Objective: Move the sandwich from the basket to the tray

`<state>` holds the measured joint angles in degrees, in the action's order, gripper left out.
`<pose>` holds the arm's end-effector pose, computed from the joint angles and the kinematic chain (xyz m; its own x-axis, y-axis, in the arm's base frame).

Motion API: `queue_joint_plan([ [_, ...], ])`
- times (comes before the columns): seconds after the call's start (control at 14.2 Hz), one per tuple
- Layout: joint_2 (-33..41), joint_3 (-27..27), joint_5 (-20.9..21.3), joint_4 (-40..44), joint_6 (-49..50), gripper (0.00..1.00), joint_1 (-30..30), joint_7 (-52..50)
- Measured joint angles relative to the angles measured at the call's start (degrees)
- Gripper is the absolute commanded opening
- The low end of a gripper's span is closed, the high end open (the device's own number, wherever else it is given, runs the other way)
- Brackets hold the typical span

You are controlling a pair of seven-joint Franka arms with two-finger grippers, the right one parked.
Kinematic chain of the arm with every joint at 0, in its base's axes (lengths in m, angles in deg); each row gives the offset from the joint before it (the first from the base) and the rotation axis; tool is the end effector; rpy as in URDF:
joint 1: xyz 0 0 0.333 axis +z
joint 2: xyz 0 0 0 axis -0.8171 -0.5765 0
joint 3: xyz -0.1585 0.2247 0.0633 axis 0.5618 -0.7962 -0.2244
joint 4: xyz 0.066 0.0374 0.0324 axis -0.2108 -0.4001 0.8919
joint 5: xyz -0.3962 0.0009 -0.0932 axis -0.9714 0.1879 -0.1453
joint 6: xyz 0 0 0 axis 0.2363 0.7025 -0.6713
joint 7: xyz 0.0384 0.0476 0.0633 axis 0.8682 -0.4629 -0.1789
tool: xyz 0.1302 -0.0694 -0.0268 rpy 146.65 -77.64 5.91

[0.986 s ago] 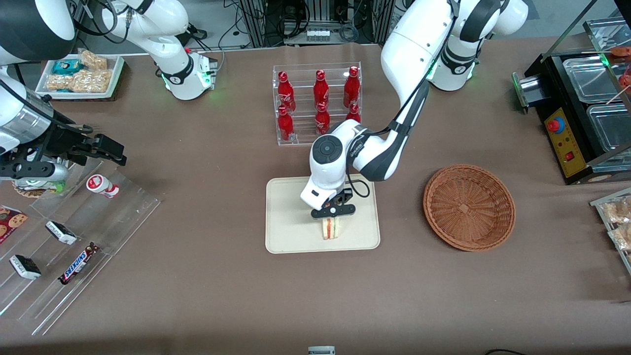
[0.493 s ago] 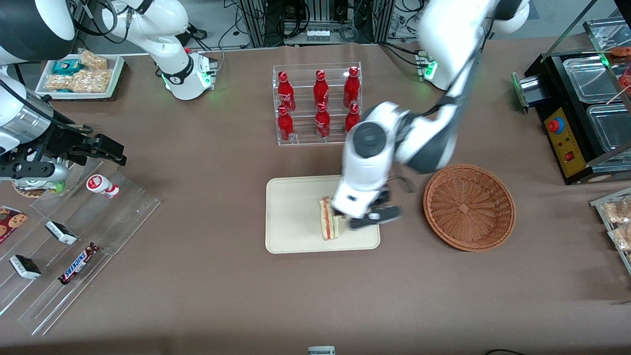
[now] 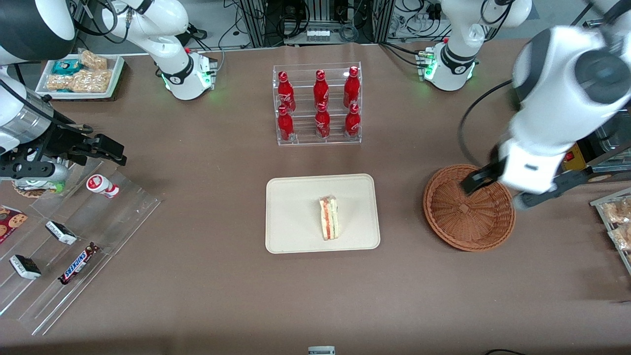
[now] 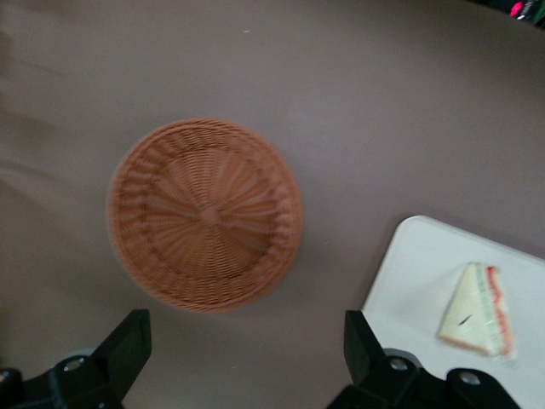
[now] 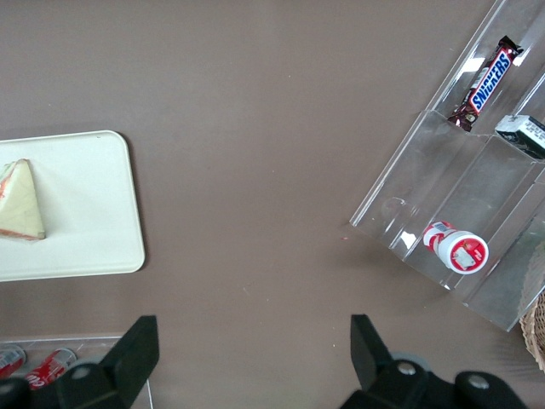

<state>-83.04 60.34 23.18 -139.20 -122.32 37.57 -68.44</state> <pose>0.5944 -0.1173 0.4912 0.9350 0.3537 0.0256 0.3543 -0.9347 -0.0287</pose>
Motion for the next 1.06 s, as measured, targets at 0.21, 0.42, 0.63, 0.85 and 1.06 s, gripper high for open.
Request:
queue_joint_plan([
  [0.21,9.8,0.0,-0.2,-10.0,0.3,1.00,6.5,13.5],
  [0.42,15.6,0.0,-1.5,-14.0,3.6,1.00,14.3,26.8],
  [0.63,15.5,0.0,-1.7,-10.9,5.9,1.00,19.0,32.6],
  [0.85,11.9,0.3,-1.7,-5.4,8.1,1.00,19.5,34.2],
  [1.06,9.4,0.7,-1.7,-3.6,8.7,1.00,19.5,34.2],
])
